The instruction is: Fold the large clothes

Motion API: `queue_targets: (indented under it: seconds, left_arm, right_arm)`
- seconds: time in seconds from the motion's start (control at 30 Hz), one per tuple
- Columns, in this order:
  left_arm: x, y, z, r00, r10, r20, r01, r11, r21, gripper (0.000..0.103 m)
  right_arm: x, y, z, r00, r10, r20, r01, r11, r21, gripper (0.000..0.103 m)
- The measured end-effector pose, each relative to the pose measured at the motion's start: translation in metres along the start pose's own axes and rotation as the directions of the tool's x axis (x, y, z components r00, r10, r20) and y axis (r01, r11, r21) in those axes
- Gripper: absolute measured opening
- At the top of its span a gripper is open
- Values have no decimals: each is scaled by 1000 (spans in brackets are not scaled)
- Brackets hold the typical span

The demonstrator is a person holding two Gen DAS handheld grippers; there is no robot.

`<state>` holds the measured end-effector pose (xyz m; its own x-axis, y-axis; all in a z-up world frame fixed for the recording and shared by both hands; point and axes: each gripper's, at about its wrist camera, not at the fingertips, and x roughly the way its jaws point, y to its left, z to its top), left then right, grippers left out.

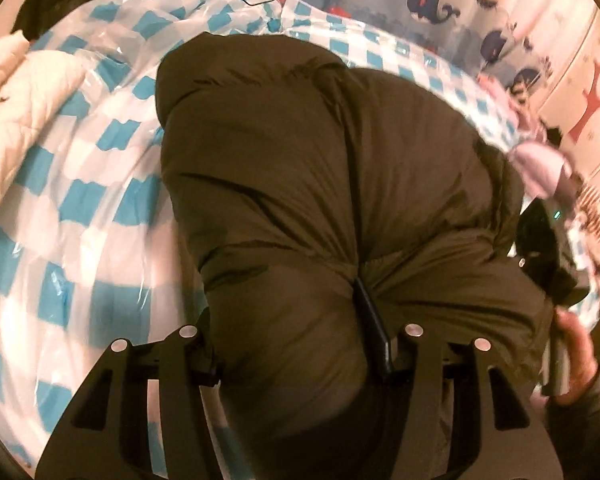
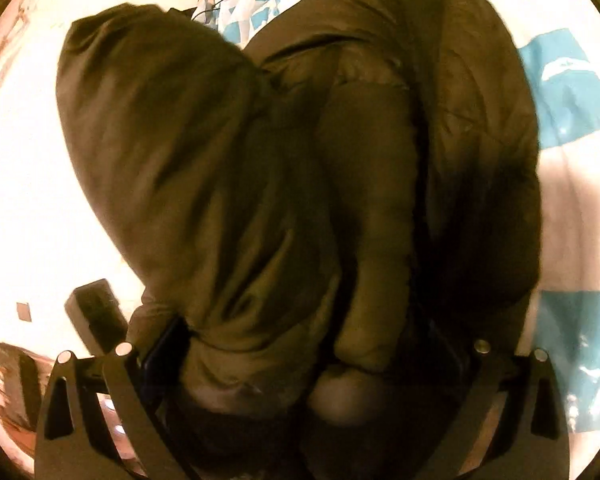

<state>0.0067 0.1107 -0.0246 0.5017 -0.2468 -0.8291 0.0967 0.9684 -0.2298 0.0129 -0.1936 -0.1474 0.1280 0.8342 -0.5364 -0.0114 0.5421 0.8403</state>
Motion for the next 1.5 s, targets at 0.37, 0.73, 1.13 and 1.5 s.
queue_targets:
  seconds: [0.37, 0.73, 1.13, 1.5]
  left_arm:
    - [-59, 6, -51, 917, 365, 161, -356, 931, -83, 85]
    - [-124, -35, -84, 907, 356, 227, -354, 934, -49, 87]
    - [-151, -60, -98, 914, 312, 261, -314, 949, -34, 88]
    - [-154, -61, -99, 916, 305, 261, -307, 951, -34, 88]
  right_arm:
    - [-51, 109, -59, 833, -311, 457, 490, 799, -348, 98]
    - [-44, 179, -135, 751, -395, 528, 635, 650, -417, 98]
    - [-43, 186, -163, 738, -438, 514, 660, 628, -411, 98]
    - [-46, 186, -167, 736, -444, 512, 663, 628, -408, 98]
